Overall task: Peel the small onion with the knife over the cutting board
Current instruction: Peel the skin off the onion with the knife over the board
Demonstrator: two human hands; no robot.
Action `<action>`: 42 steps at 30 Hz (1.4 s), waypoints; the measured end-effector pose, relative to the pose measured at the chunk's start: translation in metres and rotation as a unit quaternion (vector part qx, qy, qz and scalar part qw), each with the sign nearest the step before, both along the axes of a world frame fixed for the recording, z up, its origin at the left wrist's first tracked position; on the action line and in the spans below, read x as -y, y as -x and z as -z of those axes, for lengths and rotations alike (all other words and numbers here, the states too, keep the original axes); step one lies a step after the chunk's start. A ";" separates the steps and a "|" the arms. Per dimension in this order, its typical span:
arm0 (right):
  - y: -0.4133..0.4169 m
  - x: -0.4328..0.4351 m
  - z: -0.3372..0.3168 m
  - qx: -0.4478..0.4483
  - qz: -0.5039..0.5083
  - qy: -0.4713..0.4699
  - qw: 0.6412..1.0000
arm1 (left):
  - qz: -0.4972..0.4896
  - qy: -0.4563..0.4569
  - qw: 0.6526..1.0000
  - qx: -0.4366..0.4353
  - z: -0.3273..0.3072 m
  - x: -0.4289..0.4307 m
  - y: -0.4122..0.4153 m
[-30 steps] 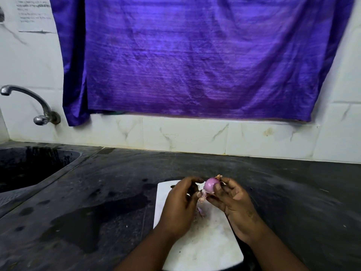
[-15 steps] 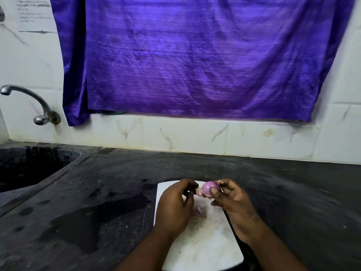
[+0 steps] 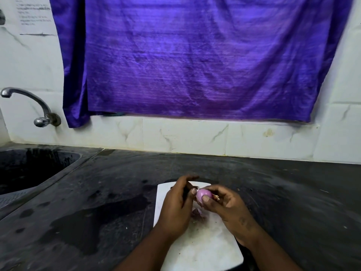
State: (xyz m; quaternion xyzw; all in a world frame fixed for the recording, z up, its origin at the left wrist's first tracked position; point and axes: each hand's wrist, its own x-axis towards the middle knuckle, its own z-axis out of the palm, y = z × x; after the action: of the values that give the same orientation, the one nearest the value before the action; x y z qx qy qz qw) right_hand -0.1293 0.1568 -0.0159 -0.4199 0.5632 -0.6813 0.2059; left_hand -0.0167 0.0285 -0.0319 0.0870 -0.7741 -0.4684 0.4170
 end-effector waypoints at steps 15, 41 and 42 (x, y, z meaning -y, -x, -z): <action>0.010 0.002 -0.001 0.172 0.000 0.045 0.984 | -0.133 0.099 0.986 0.030 -0.002 0.008 0.002; 0.006 -0.001 -0.004 0.198 -0.055 0.033 0.978 | -0.141 -0.012 0.990 0.026 0.005 0.013 0.006; 0.007 -0.001 -0.005 0.220 -0.058 0.041 0.973 | -0.155 0.003 0.987 0.037 0.005 0.013 0.006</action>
State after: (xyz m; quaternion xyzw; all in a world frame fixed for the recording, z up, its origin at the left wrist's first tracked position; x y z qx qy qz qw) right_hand -0.1361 0.1583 -0.0111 -0.2994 0.4507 -0.7663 0.3463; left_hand -0.0222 0.0155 -0.0370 0.2222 -0.7676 -0.3918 0.4560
